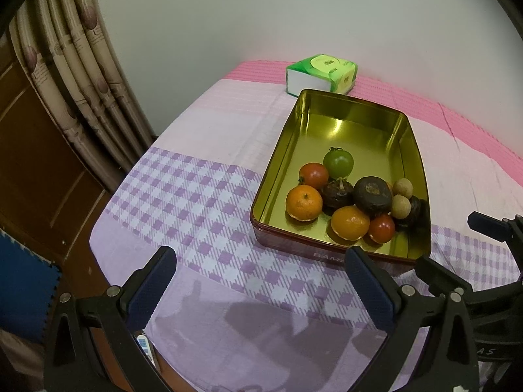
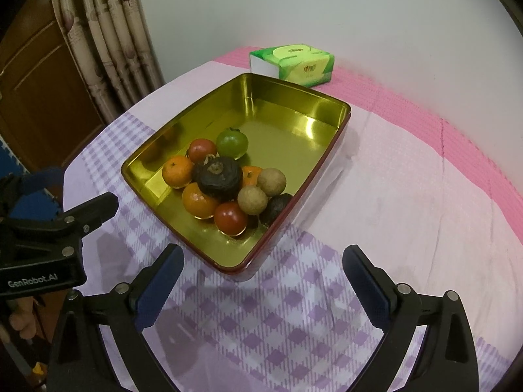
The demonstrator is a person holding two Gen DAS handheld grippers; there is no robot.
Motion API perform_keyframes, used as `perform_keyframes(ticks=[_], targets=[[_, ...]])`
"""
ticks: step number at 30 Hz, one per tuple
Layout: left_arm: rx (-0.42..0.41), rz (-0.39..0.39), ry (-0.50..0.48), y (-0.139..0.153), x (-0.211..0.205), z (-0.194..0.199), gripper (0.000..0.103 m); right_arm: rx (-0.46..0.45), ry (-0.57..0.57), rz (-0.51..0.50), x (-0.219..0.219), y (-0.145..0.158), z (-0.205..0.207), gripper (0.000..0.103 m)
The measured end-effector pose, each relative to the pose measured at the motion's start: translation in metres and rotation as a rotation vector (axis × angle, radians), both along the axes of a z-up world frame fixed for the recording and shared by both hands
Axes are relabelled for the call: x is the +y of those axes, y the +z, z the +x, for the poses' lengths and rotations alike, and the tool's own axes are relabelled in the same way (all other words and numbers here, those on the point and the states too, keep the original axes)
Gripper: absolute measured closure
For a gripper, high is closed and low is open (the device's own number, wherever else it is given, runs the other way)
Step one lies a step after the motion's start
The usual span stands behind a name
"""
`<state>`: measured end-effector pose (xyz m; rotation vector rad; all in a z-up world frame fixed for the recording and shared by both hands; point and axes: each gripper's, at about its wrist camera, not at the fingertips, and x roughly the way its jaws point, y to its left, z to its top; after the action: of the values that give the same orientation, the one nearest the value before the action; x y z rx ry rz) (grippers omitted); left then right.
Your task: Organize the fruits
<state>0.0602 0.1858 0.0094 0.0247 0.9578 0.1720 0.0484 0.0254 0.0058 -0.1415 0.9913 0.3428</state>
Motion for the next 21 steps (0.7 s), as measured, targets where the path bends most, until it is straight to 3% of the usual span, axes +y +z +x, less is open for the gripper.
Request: perform_keyframes(ticks=[21], targets=[[0.004,0.001,-0.003,-0.0024,-0.0003,0.0002,0.001,0.033,0.020,-0.008,0.0035,-0.0087,-0.0010,0.006]])
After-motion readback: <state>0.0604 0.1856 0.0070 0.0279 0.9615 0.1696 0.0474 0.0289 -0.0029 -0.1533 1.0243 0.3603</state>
